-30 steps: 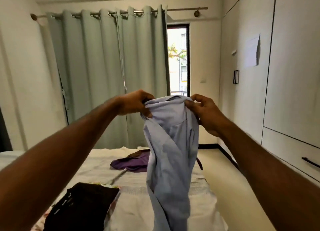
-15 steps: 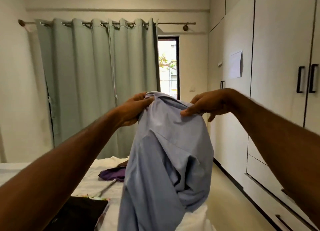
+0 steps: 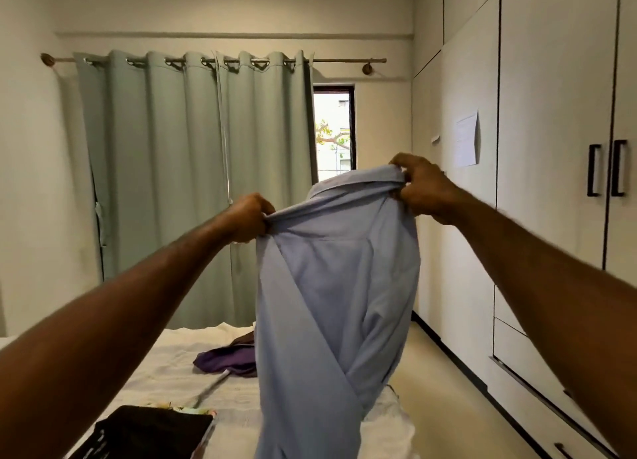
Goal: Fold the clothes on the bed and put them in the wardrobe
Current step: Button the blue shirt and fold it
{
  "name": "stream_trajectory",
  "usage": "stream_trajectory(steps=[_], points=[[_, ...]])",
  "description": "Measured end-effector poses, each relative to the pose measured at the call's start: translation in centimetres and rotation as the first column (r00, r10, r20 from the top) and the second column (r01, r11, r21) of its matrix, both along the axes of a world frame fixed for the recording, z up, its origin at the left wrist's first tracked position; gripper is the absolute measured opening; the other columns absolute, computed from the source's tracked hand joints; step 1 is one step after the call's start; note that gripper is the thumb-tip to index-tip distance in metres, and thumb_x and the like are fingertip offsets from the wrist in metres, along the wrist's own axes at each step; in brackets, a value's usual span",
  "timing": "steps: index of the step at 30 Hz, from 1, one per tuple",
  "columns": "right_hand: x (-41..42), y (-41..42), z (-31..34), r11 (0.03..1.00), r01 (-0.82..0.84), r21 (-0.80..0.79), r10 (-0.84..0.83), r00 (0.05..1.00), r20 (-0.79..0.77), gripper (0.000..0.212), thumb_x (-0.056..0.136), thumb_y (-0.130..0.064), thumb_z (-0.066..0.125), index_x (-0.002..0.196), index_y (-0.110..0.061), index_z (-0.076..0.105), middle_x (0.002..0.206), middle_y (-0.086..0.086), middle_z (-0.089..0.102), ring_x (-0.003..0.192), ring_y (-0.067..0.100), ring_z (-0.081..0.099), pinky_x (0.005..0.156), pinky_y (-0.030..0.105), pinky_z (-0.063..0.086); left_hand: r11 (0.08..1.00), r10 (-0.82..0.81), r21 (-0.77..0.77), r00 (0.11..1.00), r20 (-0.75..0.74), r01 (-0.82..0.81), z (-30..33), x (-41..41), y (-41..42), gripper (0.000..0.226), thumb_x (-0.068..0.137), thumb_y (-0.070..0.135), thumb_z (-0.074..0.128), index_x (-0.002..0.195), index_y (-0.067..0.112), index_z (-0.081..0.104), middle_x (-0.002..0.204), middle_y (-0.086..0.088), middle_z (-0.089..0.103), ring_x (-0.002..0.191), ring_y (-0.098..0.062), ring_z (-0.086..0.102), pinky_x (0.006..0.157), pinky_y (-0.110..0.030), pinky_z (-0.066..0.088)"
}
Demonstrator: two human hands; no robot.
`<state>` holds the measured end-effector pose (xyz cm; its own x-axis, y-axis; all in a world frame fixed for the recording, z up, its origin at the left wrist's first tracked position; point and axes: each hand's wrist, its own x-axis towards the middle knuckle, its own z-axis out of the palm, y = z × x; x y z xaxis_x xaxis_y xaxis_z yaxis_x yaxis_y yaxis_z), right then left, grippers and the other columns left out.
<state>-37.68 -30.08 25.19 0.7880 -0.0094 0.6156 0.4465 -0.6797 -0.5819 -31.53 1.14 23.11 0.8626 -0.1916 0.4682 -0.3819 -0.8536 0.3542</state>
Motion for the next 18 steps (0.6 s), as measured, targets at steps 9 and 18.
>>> stream_trajectory(steps=[9,18], points=[[0.2,-0.9,2.7,0.895,0.425,-0.137,-0.362,0.871,0.332,0.031,0.095,-0.037,0.066,0.085,-0.009,0.073,0.078,0.009,0.067,0.079,0.028,0.067,0.063,0.029,0.043,0.848,-0.172,-0.493,0.981,0.093,0.195,4.9,0.1,2.5,0.011,0.091,-0.002,0.068,0.089,0.009,0.07,0.085,-0.015,0.066,0.078,-0.026,0.061,0.056,-0.03,0.057],[-1.5,-3.7,2.9,0.908,-0.321,0.269,0.344,0.938,-0.041,0.012,0.098,-0.011,0.061,0.109,-0.012,0.067,0.108,0.013,0.068,0.1,0.031,0.067,0.078,0.033,0.059,0.652,-0.057,-0.733,0.977,0.207,0.193,4.9,0.1,1.9,0.029,0.108,0.012,0.038,0.092,0.014,0.063,0.085,-0.005,0.057,0.074,-0.02,0.053,0.06,-0.027,0.046]])
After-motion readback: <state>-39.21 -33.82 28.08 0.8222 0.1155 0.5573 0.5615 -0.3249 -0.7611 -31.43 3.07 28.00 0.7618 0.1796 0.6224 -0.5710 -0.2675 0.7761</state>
